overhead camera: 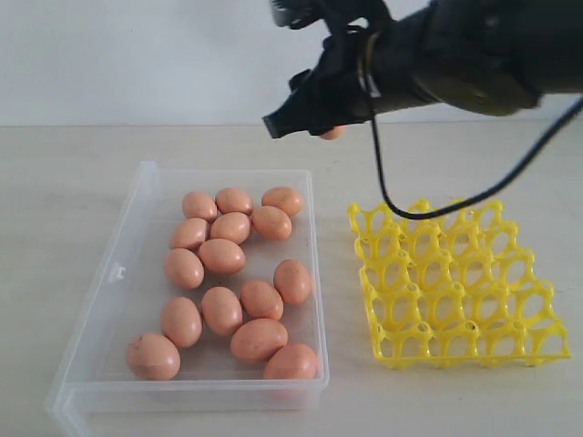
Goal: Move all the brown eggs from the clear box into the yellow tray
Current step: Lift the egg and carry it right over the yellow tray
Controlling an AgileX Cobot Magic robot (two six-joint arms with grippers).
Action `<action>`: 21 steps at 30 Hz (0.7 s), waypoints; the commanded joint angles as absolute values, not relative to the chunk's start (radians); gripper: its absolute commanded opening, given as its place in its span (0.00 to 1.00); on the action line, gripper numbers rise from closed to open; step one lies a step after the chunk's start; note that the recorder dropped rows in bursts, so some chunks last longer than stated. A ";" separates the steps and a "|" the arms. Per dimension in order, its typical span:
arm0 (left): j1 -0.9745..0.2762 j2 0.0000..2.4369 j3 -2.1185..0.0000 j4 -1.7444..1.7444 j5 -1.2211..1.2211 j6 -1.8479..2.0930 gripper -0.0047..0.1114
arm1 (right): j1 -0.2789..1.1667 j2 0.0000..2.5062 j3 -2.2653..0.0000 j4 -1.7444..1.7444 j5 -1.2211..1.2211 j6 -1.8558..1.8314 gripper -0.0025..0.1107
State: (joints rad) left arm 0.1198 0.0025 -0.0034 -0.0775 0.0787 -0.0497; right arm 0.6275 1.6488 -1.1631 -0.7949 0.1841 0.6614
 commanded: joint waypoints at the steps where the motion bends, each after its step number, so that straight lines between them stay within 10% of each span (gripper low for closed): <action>1: 0.118 0.000 0.000 -0.086 0.075 -0.059 0.07 | 0.477 1.568 -0.991 -0.941 -0.100 0.853 0.02; 21: 0.118 0.000 0.000 -0.086 0.078 -0.059 0.07 | 0.227 1.852 -0.680 -0.462 -1.025 0.252 0.02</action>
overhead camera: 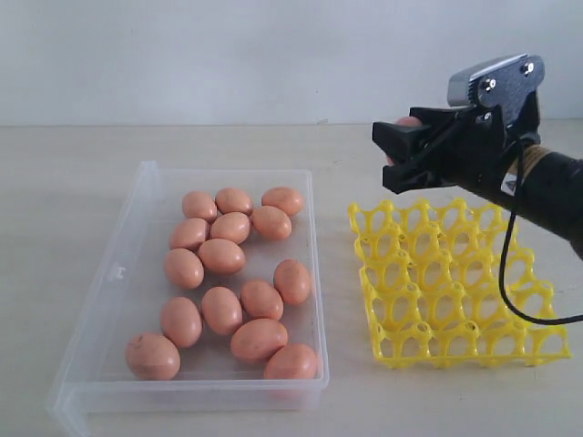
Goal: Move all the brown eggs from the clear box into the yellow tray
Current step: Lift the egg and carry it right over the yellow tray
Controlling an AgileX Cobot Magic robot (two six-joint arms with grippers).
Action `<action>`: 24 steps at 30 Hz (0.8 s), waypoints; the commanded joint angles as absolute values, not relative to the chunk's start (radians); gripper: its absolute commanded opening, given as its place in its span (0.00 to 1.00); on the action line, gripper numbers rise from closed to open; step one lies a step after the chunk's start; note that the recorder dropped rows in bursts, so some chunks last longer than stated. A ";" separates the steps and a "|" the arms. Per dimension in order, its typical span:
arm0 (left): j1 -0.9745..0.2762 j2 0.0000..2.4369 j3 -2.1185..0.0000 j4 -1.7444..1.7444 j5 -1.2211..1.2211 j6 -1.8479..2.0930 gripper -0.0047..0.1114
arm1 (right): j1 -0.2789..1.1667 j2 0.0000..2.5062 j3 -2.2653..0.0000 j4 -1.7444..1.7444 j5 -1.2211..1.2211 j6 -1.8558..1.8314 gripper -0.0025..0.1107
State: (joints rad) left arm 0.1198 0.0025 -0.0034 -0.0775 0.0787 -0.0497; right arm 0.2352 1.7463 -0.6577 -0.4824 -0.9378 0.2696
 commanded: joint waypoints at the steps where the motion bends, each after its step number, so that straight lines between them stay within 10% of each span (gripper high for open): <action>1: 0.118 0.000 0.000 -0.086 0.078 -0.059 0.07 | 0.229 1.882 -0.696 -0.462 -1.019 0.252 0.02; 24: 0.118 0.000 0.000 -0.086 0.077 -0.059 0.07 | 0.229 2.129 -0.850 -0.571 -0.968 0.274 0.02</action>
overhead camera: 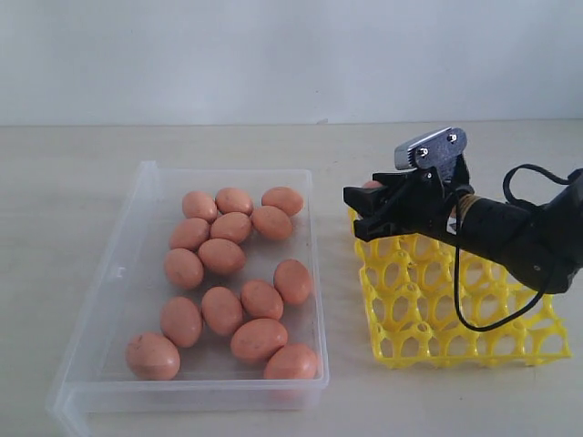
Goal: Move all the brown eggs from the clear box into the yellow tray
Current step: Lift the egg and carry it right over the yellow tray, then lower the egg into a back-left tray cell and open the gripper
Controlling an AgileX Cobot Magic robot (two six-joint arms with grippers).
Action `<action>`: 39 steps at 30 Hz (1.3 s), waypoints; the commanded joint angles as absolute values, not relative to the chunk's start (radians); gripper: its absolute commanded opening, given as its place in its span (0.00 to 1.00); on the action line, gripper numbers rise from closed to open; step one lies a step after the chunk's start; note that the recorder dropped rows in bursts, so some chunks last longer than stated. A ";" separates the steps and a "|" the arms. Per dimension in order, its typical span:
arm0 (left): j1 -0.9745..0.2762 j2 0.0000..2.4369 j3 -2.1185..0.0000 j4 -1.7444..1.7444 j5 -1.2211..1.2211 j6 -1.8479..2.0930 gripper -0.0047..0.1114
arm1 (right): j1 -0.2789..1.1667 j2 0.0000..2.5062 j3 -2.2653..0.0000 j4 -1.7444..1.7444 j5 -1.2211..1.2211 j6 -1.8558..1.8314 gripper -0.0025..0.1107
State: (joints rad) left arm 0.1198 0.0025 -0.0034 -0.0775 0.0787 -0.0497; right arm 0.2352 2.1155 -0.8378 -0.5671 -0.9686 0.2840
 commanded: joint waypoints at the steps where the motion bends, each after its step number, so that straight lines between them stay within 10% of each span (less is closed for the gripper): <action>1: 0.118 0.000 0.000 -0.086 0.077 -0.059 0.07 | 0.229 2.129 -0.850 -0.569 -0.966 0.274 0.02; 15: 0.118 0.000 0.000 -0.086 0.075 -0.059 0.07 | 0.229 2.129 -0.850 -0.558 -0.952 0.270 0.03; 26: 0.118 0.000 0.000 -0.086 0.077 -0.059 0.07 | 0.229 2.129 -0.850 -0.556 -0.942 0.279 0.45; 39: 0.118 0.000 0.000 -0.086 0.077 -0.059 0.07 | 0.229 2.078 -0.850 -0.533 -0.953 0.291 0.46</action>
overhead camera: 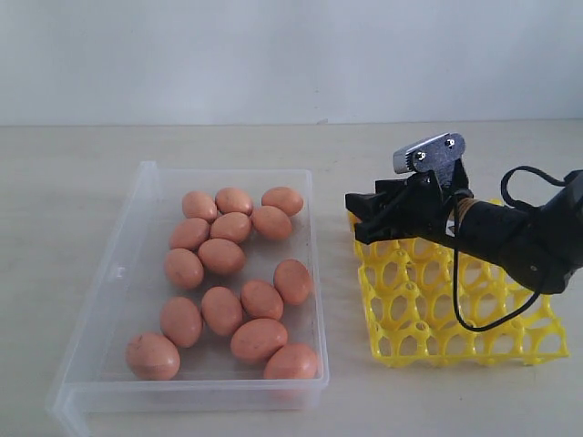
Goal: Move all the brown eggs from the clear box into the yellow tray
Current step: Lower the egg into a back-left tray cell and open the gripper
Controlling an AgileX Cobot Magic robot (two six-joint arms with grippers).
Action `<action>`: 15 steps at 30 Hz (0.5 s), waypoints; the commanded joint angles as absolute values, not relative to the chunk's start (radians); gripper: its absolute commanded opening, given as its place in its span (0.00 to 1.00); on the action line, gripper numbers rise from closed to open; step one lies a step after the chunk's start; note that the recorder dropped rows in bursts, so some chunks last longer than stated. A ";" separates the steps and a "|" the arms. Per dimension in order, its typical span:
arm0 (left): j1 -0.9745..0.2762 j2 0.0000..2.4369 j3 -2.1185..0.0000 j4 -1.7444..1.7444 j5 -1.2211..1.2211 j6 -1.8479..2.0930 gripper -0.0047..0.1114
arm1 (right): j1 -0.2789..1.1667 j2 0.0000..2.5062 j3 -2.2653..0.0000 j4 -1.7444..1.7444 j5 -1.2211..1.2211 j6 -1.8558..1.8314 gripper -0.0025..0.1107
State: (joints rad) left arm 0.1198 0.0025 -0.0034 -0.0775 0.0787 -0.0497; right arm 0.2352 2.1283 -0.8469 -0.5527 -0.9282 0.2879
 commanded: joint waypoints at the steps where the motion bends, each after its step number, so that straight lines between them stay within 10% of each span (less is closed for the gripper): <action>1: 0.118 0.000 0.000 -0.086 0.075 -0.059 0.07 | 0.229 2.057 -0.850 -0.533 -0.953 0.296 0.46; 15: 0.118 0.000 0.000 -0.086 0.075 -0.059 0.07 | 0.281 1.738 -0.854 -0.894 -0.688 0.644 0.46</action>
